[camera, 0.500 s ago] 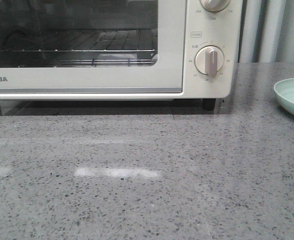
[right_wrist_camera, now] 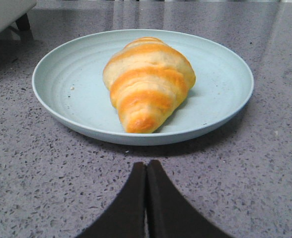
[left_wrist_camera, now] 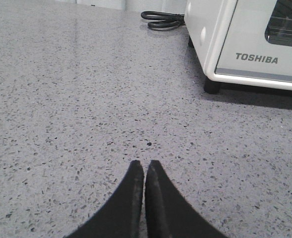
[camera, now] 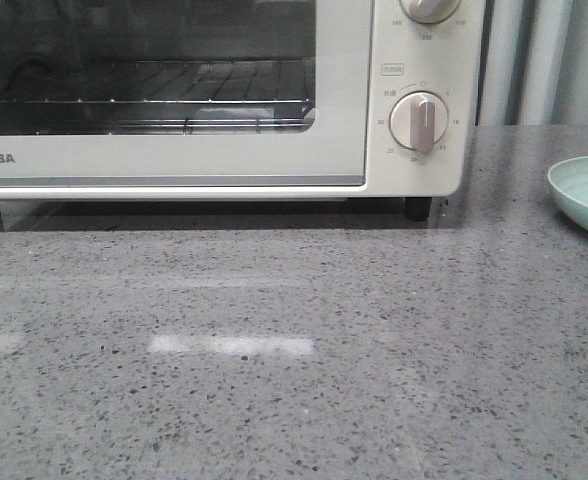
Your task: Put bread in oven
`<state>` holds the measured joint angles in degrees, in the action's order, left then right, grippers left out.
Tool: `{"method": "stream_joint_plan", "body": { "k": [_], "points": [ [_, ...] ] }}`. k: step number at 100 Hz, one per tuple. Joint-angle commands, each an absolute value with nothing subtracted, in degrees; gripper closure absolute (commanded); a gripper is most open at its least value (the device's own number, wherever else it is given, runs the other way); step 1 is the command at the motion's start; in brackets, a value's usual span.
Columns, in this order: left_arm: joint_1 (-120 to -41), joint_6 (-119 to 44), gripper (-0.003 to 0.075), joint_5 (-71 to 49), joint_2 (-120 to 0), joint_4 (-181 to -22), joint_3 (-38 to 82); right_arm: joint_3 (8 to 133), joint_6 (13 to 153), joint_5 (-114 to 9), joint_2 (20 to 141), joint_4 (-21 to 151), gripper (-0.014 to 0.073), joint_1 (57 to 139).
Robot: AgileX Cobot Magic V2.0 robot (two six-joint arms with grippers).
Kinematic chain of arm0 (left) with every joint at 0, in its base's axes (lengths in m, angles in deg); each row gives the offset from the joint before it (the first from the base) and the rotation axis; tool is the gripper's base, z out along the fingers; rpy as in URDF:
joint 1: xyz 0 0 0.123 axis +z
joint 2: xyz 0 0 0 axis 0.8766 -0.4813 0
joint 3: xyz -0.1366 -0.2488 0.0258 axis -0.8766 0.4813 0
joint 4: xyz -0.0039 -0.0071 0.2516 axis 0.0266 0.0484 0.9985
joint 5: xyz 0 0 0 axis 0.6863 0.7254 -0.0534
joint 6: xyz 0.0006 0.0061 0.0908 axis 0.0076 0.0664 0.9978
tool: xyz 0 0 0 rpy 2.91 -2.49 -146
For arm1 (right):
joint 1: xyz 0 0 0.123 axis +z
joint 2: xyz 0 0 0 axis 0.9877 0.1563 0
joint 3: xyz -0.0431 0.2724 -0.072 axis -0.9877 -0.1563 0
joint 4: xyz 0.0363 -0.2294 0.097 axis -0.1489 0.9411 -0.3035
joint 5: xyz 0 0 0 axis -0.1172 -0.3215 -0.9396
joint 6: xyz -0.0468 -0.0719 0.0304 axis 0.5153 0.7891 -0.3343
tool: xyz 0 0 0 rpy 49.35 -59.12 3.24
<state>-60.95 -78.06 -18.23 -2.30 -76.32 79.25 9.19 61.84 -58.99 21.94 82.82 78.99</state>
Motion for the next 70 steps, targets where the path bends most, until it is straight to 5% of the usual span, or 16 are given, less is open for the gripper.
{"method": "stream_joint_plan", "body": {
  "k": [1,41,70],
  "points": [
    [-60.91,-78.2,0.0741,-15.5,-0.63,-76.15,80.66,8.42,61.68,-57.43,20.7,83.32,0.0669,78.99],
    [-60.91,-78.2,0.0741,-15.5,-0.63,-76.6,80.66,8.42,61.68,-57.01,20.7,84.0,0.0668,78.99],
    [-60.91,-78.2,0.0741,-11.82,-0.63,-81.16,80.66,8.42,61.68,-42.18,20.7,79.6,0.0669,78.99]
  ]
}}
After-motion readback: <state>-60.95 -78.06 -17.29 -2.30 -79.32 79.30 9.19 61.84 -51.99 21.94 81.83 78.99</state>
